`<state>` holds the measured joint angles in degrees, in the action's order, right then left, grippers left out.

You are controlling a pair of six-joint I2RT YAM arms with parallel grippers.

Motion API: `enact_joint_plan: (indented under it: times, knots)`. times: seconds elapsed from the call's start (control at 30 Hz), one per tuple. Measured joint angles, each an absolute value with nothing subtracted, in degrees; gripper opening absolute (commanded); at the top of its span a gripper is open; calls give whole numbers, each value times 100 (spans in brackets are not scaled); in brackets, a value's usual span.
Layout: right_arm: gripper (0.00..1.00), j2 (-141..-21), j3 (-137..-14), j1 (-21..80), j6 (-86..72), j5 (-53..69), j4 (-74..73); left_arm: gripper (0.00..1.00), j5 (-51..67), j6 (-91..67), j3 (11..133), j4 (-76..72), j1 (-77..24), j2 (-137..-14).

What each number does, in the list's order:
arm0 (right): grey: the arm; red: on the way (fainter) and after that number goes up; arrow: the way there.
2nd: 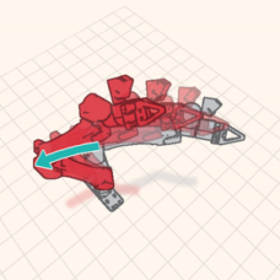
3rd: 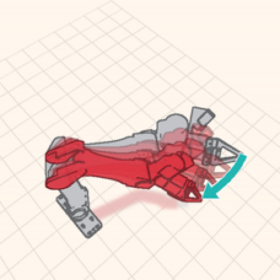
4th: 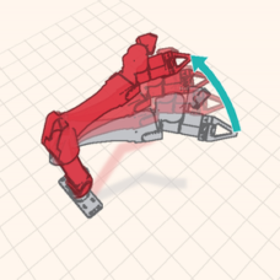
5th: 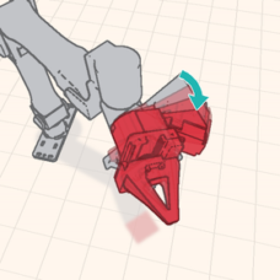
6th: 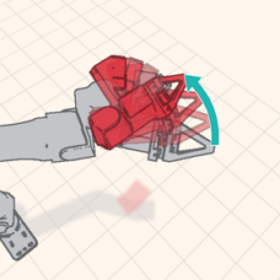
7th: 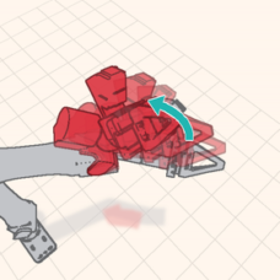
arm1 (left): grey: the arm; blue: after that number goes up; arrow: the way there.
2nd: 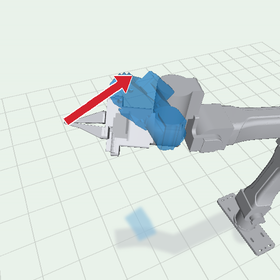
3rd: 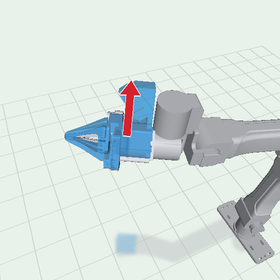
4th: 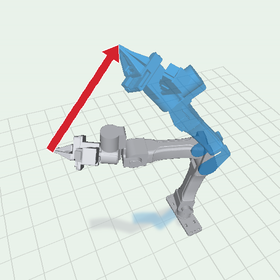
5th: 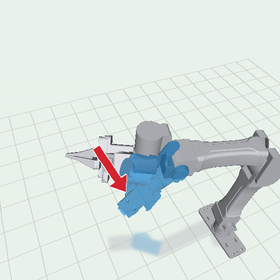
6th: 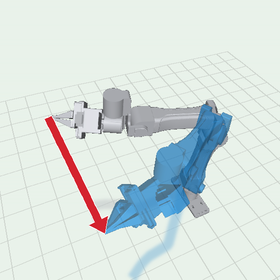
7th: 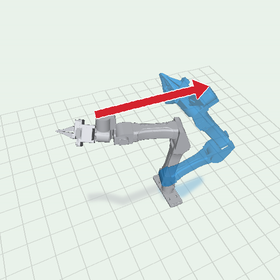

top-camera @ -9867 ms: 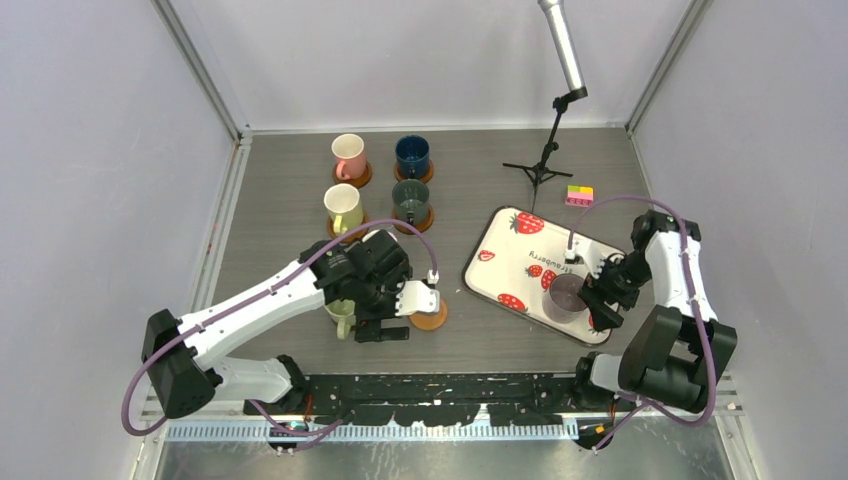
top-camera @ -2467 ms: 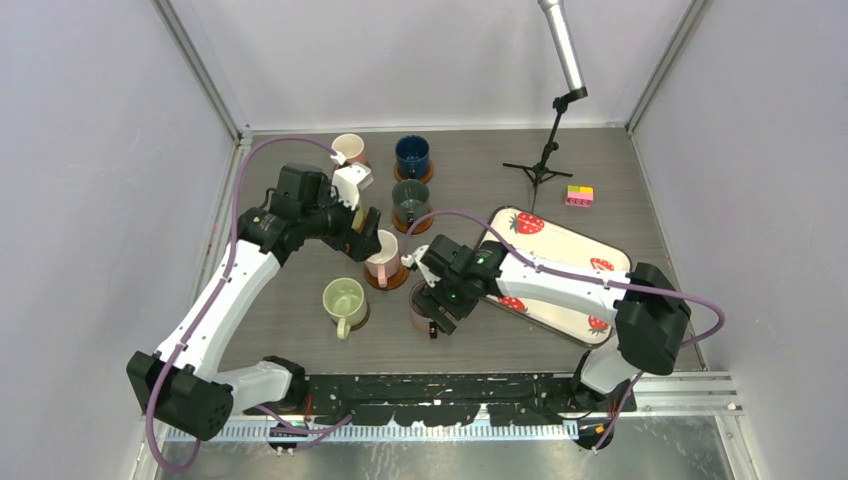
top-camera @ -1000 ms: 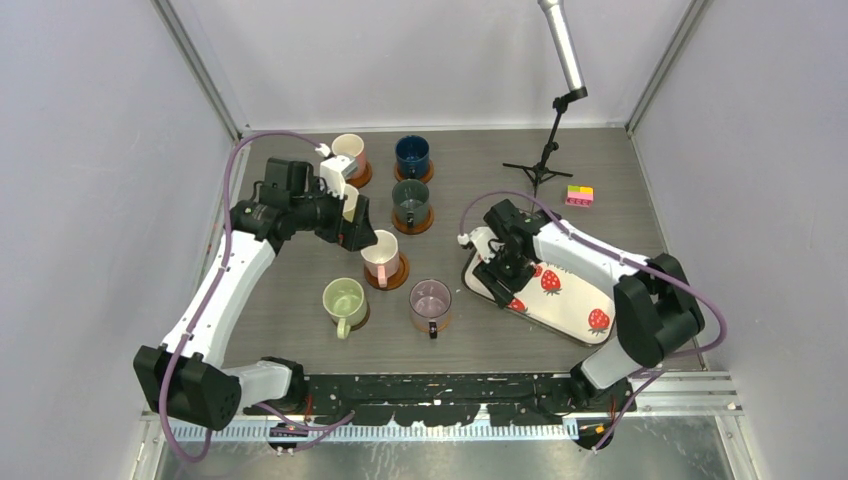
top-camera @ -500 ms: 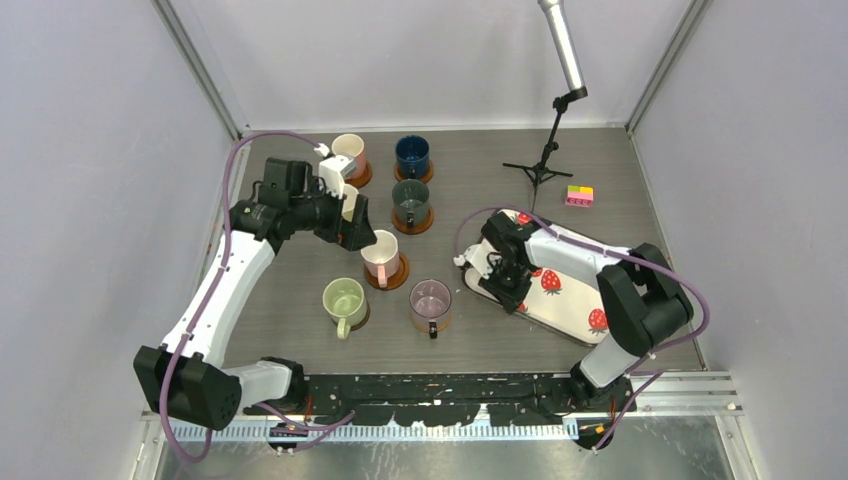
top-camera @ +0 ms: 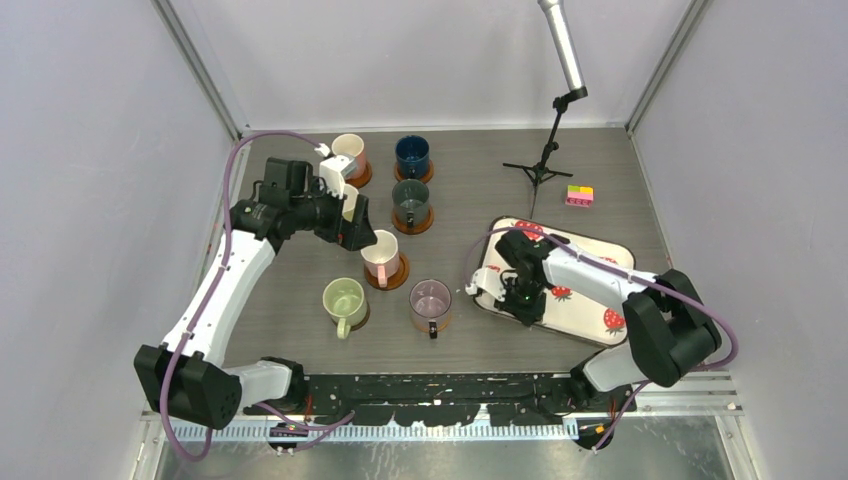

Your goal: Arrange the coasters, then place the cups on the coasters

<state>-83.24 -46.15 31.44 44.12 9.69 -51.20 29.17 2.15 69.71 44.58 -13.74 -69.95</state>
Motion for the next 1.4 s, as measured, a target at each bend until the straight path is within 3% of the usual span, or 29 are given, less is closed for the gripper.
enact_joint_plan:
  times: [0.63,1.07,1.4]
  knots:
    - [8,-7979,-4298,3452,5398,679,-5363,97,2917,220,6973,4451,-1372,-7039]
    - [66,-7771,-4165,3454,5273,432,-5618,98,2915,259,6973,4449,-1372,-7039]
    - [76,-7170,-5277,3454,4685,716,-5946,100,2969,401,7216,4657,-1190,-7240]
